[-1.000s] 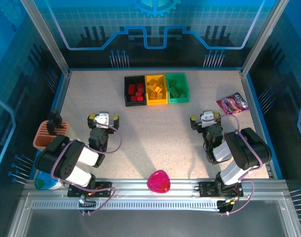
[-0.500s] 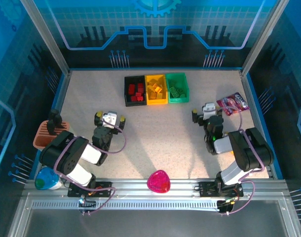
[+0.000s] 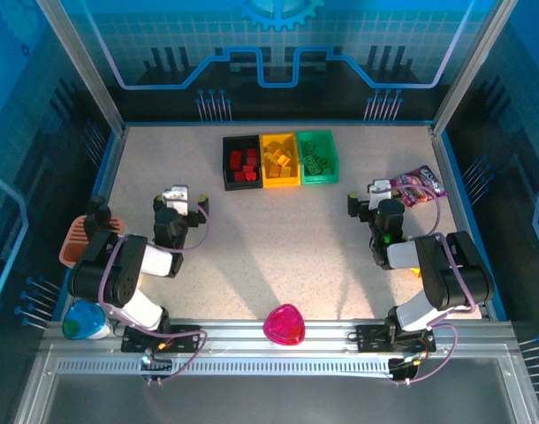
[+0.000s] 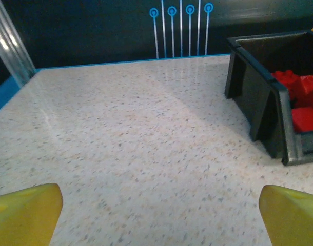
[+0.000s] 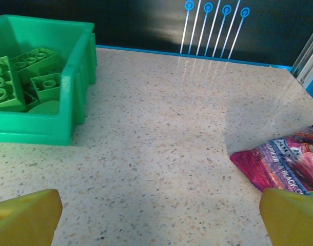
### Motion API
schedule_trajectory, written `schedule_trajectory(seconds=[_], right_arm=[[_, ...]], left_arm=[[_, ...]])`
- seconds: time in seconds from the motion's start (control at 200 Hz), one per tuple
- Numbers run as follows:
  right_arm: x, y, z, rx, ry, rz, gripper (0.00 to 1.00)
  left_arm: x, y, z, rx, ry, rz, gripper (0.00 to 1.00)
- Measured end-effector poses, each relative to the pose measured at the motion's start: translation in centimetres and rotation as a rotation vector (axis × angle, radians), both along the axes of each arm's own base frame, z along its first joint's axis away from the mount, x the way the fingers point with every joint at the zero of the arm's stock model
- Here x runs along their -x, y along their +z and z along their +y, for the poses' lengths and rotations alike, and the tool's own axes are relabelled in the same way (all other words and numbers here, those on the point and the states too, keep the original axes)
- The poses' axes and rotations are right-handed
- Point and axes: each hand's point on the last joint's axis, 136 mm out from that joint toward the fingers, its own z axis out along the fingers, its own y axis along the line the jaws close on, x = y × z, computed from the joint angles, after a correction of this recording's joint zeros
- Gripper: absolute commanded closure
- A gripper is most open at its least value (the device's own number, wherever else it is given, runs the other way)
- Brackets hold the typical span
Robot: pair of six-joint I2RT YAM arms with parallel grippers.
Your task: Sort the legos into containers by color
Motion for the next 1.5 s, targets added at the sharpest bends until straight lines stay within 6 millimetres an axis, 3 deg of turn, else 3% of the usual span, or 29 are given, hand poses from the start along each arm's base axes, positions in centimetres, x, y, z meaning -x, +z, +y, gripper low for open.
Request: schedule_trajectory(seconds=[0.125,0.41,0.645,0.715,0.886,1.501], right_arm=[[0.2,-0.5,-0.4,-0.005,-0.014,0.016,0.00],[0.3,-0.9,-1.0,-0.022,-0.032,0.033,0.00],[0.4,-1.1,2.0,-0.033,0.153,0.044,0.00],[0.4,-1.3,2.1,-0.048,0.173,0.060,0.00],[0.1,-1.1,1.4,-0.059,0.158,0.062,0.00],[0.2,-1.4,1.5,-0.058,0.160,0.077,0.00]], left_arm=[[-1.1,0.2,0.6,0.063,-0.009,0.026,0.01],[-0.6,-1.6,0.3,0.116,-0.037,0.109,0.01],[-0.2,-1.8,-1.5,0.136,-0.143,0.115,0.01],[0.0,-2.1,-1.8,0.144,-0.161,0.123,0.01],[-0.2,-2.0,-0.4,0.171,-0.119,0.126,0.01],[-0.2,-2.0,-0.4,0.174,-0.120,0.125,0.01]])
